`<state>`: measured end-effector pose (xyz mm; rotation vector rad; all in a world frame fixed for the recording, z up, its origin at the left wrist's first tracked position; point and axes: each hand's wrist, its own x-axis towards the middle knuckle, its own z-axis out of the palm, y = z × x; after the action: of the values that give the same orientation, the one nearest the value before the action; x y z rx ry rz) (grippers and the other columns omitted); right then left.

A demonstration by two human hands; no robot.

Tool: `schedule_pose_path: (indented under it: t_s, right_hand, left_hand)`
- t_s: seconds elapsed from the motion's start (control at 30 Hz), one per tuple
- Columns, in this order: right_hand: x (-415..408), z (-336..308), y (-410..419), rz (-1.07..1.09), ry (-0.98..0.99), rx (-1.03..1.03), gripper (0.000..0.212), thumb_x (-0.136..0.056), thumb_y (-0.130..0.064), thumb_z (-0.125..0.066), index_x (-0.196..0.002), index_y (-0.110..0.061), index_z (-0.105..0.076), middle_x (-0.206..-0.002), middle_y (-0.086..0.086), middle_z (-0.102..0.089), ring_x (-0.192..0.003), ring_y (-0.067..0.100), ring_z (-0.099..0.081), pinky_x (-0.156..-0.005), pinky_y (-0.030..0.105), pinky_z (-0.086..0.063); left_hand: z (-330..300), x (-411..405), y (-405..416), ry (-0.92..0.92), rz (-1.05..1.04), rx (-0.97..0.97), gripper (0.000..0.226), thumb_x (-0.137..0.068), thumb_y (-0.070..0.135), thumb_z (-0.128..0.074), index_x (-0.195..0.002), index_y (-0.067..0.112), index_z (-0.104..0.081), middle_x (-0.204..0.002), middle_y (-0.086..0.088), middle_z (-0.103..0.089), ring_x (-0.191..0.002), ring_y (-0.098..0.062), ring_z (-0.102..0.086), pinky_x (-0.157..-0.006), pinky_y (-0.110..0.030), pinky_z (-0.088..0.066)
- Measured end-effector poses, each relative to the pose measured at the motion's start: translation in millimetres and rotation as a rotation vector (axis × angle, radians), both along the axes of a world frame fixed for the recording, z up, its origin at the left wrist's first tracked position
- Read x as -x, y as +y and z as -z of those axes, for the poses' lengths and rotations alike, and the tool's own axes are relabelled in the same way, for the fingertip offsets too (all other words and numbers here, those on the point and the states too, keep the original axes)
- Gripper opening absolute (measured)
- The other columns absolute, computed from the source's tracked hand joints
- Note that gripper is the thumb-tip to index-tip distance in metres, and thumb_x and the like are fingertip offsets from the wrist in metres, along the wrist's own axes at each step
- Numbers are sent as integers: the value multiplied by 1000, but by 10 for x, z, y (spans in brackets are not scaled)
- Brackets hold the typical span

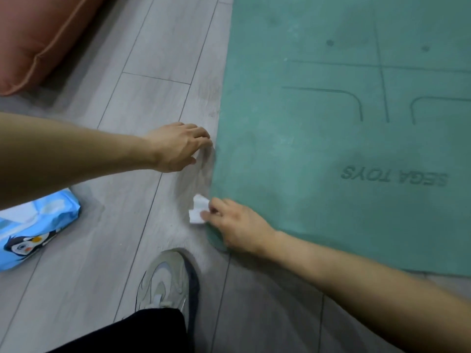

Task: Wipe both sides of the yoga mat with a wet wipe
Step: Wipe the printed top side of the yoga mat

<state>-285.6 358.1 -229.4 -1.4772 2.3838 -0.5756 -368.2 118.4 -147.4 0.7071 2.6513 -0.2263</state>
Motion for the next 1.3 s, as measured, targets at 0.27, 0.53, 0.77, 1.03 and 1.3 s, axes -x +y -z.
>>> schedule_pose_path:
  t_s: [0.27, 0.53, 0.77, 1.03, 1.3]
  right_hand:
    - [197, -66, 1139, 3, 5, 31, 37, -102, -15, -46, -128, -15, -71, -117, 12, -60, -96, 31, -59, -81, 35, -50]
    - [1320, -41, 1610, 1213, 137, -48, 43, -90, -13, -47, -127, -14, -68, -113, 13, -55, -96, 42, -61, -82, 44, -52]
    - [-344, 85, 96, 293, 73, 120, 30, -92, -3, -55, -120, -2, -67, -103, 14, -57, -84, 32, -54, -66, 47, -53]
    - [440, -13, 1878, 848, 174, 3, 46, -100, -28, -37, -123, -10, -71, -105, 11, -56, -83, 36, -62, -70, 40, -54]
    - [-231, 88, 756, 991, 99, 105, 41, -90, 0, -57, -130, -6, -66, -109, 16, -56, -86, 38, -57, -69, 50, -55]
  left_hand:
    - [44, -6, 139, 16, 112, -30, 63, -94, 53, -68, -147, 23, -51, -149, -3, -51, -133, -26, -53, -109, -45, -48]
    - [79, 56, 366, 14, 134, -47, 63, -94, 55, -67, -147, 25, -51, -151, -1, -49, -134, -25, -53, -111, -43, -48]
    - [96, 21, 447, -29, 145, -16, 62, -97, 49, -66, -151, 24, -48, -153, -1, -47, -134, -25, -52, -111, -41, -47]
    - [64, 104, 583, 10, 226, -35, 61, -96, 54, -65, -148, 25, -50, -151, -1, -48, -130, -24, -55, -109, -41, -50]
    - [154, 291, 895, 99, 301, -108, 56, -91, 48, -72, -136, 17, -58, -142, -8, -54, -120, -34, -61, -98, -45, -54]
